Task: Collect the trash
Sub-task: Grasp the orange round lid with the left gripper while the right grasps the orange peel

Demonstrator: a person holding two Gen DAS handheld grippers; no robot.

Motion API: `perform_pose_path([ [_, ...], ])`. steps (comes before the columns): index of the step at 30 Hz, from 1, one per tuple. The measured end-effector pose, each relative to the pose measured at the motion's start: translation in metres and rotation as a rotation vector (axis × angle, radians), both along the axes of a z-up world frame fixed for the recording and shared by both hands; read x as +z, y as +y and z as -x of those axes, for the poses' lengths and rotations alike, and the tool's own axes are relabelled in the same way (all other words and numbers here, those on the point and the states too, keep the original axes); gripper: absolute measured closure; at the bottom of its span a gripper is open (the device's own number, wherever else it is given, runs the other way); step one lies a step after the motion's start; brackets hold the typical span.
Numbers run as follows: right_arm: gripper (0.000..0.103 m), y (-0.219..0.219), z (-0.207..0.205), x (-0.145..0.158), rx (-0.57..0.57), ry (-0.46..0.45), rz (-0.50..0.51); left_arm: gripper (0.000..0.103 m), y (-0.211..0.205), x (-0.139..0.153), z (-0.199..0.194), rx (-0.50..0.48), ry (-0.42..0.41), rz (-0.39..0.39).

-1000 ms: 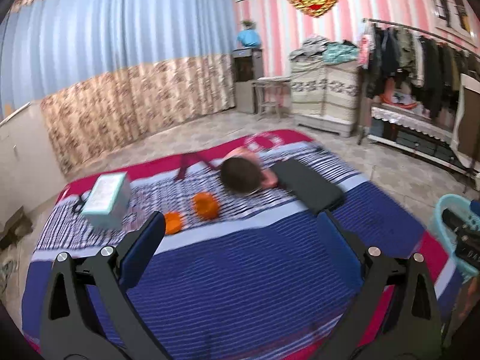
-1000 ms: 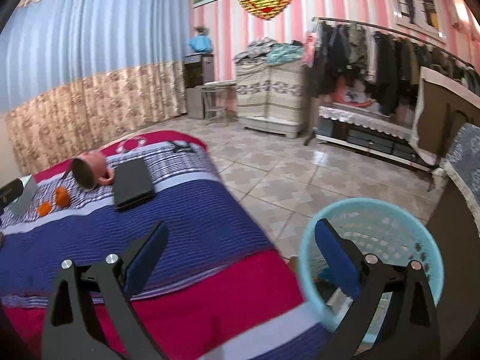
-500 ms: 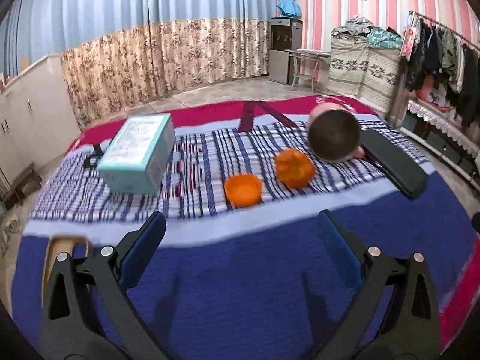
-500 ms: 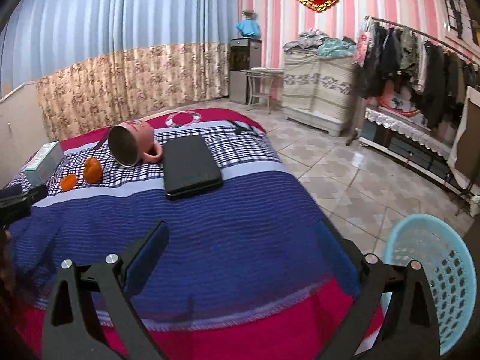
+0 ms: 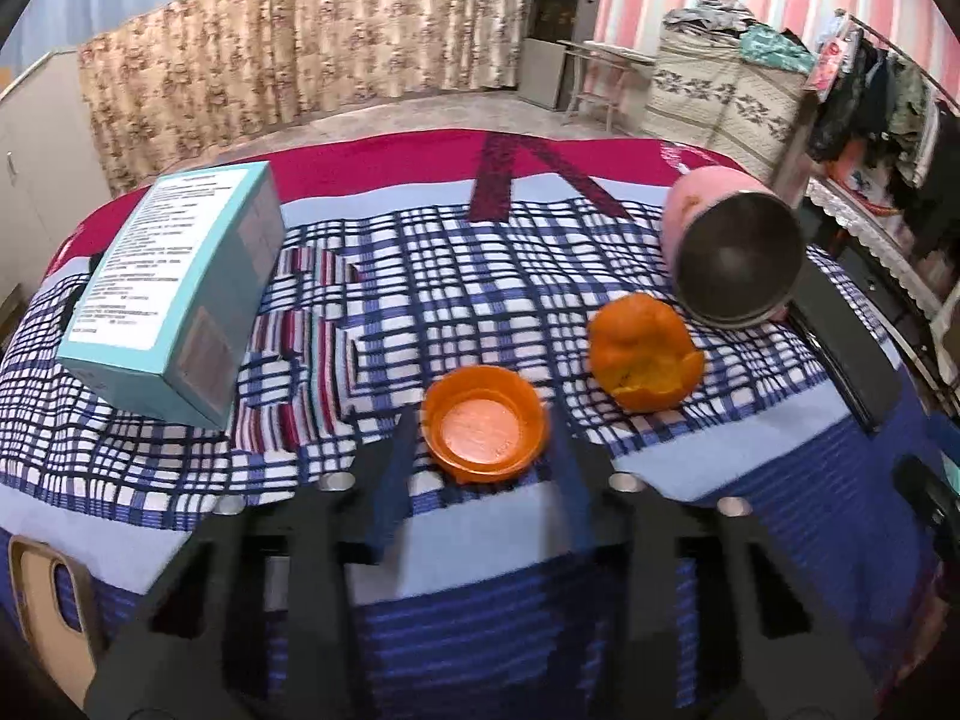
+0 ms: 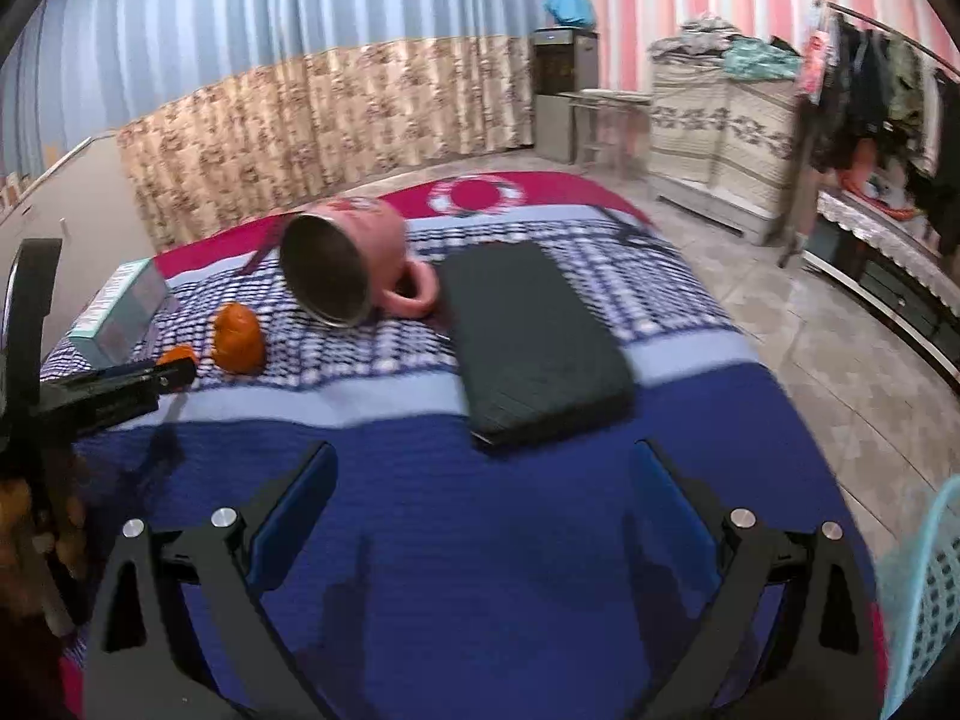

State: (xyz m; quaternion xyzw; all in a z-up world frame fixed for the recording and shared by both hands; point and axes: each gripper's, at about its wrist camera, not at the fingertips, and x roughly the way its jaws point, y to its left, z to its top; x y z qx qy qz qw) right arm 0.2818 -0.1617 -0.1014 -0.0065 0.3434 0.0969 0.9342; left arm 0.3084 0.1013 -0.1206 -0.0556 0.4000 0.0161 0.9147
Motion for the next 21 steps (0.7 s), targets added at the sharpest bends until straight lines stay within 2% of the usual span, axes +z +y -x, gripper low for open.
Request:
perform_pose_path([
  [2,0.007,0.019,-0.008,0.000,0.035,0.001,0.008,0.064,0.002,0.001,0.007,0.012,-0.009,-0.017],
  [6,0.007,0.059,-0.018,-0.003,0.120,0.008,0.029,0.064,0.015,0.011,0.039,0.100,-0.046,-0.093],
  [11,0.008,0.114,-0.033,-0.008,0.232,0.019,0.091,0.064,0.040,0.017,0.074,0.188,-0.078,-0.141],
  [12,0.008,0.120,-0.036,-0.008,0.240,0.021,0.094,0.064,0.044,0.016,0.078,0.207,-0.086,-0.142],
  [16,0.011,0.143,-0.055,-0.012,0.267,0.054,0.083,0.064,0.065,0.008,0.080,0.273,-0.078,-0.068],
  [17,0.019,0.149,-0.061,-0.016,0.277,0.072,0.092,0.064,0.067,0.007,0.078,0.275,-0.076,-0.058],
  [18,0.034,0.152,-0.065,-0.018,0.285,0.088,0.096,0.064,0.067,0.006,0.077,0.274,-0.076,-0.055],
  [21,0.055,0.157,-0.067,-0.022,0.307,0.106,0.100,0.064,0.068,0.006,0.078,0.260,-0.083,-0.057],
])
